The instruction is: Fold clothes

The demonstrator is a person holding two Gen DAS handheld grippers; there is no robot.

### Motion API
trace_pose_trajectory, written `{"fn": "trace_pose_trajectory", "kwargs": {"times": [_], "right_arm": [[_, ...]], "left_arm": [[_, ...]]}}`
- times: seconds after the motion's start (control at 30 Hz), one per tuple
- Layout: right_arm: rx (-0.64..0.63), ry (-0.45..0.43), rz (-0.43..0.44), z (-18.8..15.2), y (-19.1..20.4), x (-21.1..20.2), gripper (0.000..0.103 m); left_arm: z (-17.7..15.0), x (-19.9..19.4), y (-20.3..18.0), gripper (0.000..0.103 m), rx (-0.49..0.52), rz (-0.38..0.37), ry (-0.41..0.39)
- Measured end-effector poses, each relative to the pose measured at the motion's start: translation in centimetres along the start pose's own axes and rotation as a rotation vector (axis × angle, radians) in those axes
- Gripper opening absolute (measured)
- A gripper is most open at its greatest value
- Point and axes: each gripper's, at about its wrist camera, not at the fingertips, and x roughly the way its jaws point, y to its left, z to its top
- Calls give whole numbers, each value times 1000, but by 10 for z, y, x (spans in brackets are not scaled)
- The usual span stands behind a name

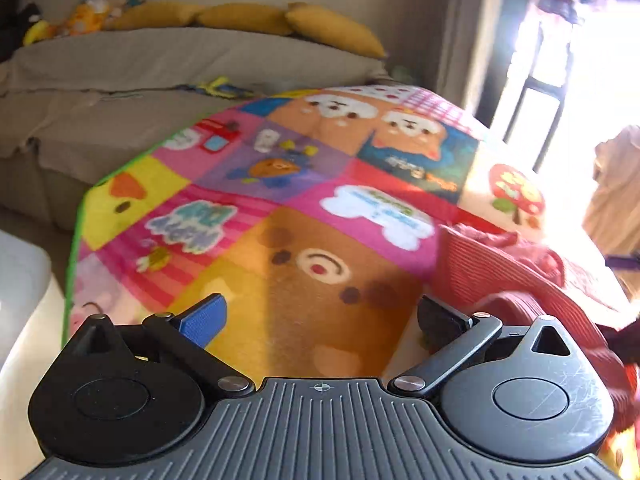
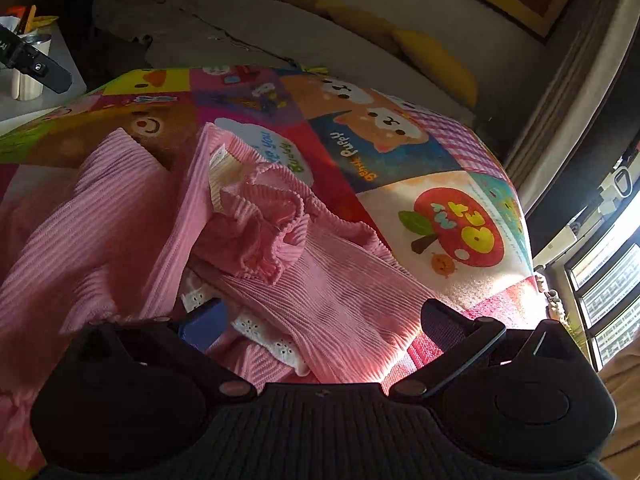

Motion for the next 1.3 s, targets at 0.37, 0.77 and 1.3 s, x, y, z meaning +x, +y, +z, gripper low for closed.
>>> {"fn": "trace_pose_trajectory", "kwargs": {"times": [0.37, 0.77, 1.3], "right_arm": [[480, -86, -693, -32, -109, -1, 103], [438, -47, -435, -65, -126, -37, 103], [-24, 49, -410, 50, -47, 99, 103]], "left_arm": [[-4, 37, -111, 103, 482, 44, -17], [56, 74, -37, 103, -16, 362, -161], [27, 11, 48, 103, -382, 53, -115]]}}
